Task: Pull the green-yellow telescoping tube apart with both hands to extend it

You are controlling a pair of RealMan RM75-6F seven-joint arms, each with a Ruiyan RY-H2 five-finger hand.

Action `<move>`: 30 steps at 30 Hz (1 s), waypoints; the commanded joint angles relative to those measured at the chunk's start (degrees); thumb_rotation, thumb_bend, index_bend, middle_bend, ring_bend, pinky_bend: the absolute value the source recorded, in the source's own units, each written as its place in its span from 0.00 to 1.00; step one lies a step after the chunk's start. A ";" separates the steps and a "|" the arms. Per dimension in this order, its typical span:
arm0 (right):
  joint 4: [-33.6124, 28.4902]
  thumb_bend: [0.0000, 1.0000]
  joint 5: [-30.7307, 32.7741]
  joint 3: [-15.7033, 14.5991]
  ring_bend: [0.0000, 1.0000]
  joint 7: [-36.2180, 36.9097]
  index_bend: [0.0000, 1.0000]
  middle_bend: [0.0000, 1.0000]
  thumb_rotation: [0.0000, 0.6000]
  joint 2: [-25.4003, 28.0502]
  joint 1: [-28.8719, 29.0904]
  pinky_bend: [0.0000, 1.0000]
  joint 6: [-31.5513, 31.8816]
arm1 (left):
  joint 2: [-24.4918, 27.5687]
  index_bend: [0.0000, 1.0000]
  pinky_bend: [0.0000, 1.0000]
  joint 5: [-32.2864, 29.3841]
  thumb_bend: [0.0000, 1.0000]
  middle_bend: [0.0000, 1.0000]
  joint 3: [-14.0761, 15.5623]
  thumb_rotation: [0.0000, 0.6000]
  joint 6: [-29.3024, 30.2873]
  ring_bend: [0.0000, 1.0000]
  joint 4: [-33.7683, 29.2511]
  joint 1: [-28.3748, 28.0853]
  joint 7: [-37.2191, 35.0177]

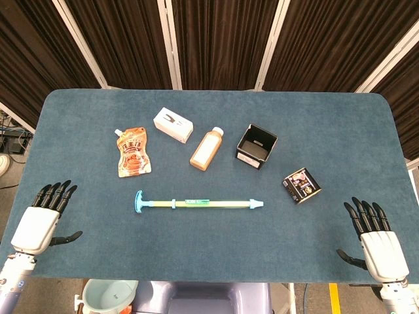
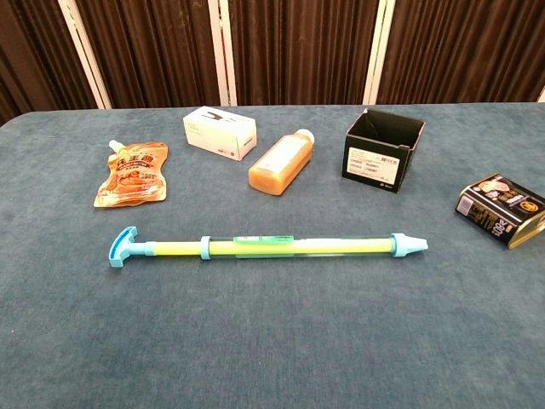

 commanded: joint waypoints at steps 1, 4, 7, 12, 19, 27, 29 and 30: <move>0.03 0.00 0.09 -0.03 0.00 -0.15 0.00 0.00 1.00 -0.22 0.08 0.03 -0.22 | 0.01 0.00 0.09 0.20 0.07 0.00 0.17 1.00 0.05 0.04 0.26 -0.06 -0.21; 0.18 0.00 -0.23 0.00 0.00 -0.01 0.04 0.00 1.00 -0.65 0.25 0.03 -0.24 | -0.10 0.00 0.09 0.02 0.07 0.00 0.14 1.00 -0.18 0.04 0.42 -0.13 -0.09; 0.45 0.00 -0.89 0.19 0.00 -0.16 0.10 0.00 1.00 -1.83 0.01 0.03 0.92 | -0.23 0.00 0.09 -0.37 0.07 0.00 0.05 1.00 -0.67 0.04 0.44 -0.32 0.08; 0.37 0.00 -1.18 -0.06 0.00 -1.64 0.15 0.01 1.00 -3.75 -0.38 0.05 1.27 | -0.57 0.00 0.09 -0.55 0.07 0.00 -0.91 1.00 -1.70 0.04 -0.35 -1.56 1.19; 2.46 0.03 -2.64 0.33 0.03 -3.89 0.24 0.10 1.00 -8.44 0.62 0.14 0.80 | -1.25 0.00 0.09 -3.52 0.07 0.00 -2.96 1.00 -4.06 0.04 -2.16 -3.27 3.83; 2.53 0.07 -1.37 1.88 0.06 -13.03 0.38 0.15 1.00 -15.64 3.92 0.18 -4.78 | -1.68 0.00 0.09 -5.48 0.07 0.00 -5.96 1.00 -5.35 0.04 -1.34 -5.84 5.85; 3.43 0.09 -1.40 1.71 0.06 -14.56 0.41 0.17 1.00 -17.78 4.49 0.18 -5.77 | -1.69 0.00 0.09 -4.62 0.07 0.00 -5.78 1.00 -7.09 0.04 -0.97 -7.23 3.44; 3.78 0.09 -1.67 1.52 0.07 -15.19 0.43 0.18 1.00 -18.51 4.75 0.18 -6.12 | -1.64 0.00 0.09 -4.36 0.08 0.00 -5.64 1.00 -7.91 0.04 -0.57 -7.79 2.65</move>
